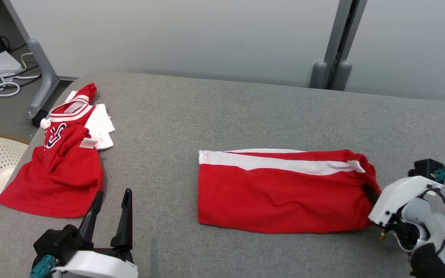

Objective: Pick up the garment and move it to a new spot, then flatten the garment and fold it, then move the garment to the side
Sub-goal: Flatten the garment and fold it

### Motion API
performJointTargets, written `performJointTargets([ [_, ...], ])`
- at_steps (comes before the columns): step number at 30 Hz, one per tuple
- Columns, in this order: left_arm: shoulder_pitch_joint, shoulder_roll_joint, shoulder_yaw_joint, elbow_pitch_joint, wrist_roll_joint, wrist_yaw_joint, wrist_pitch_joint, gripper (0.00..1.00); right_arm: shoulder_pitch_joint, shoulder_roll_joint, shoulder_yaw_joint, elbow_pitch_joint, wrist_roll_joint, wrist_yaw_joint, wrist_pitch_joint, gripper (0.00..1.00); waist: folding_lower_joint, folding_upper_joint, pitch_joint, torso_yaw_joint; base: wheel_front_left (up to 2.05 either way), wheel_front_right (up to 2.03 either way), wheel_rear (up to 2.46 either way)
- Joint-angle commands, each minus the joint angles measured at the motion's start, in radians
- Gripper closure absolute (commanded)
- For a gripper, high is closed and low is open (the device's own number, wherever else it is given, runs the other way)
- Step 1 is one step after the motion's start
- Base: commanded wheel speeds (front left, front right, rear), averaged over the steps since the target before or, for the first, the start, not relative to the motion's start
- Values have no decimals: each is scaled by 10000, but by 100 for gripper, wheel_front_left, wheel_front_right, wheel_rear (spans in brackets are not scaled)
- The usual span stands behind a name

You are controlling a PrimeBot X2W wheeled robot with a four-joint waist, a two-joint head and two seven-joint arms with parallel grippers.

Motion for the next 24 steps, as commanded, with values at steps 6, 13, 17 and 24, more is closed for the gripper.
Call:
performJointTargets([
  [6, 45, 61, -46, -105, 52, 50, 12, 0, 298, -1068, -63, -191, -2, 2, 114, 100, 0, 0, -102, -263, 0, 0, 0],
  [13, 88, 52, -142, -96, 27, 47, 11, 0, 612, -940, -321, -1147, 966, 3, 412, 100, 0, 0, -181, -353, 0, 0, 0],
  [17, 89, 57, -180, -44, -11, 13, 10, 0, 844, -563, -346, -2073, 1774, 5, 838, 100, 0, 0, -254, -297, 0, 0, 0],
  [24, 9, 24, -260, 94, -60, -40, 19, 0, 1251, 283, -247, -3738, 3072, 11, 1628, 100, 0, 0, -313, 16, 0, 0, 0],
])
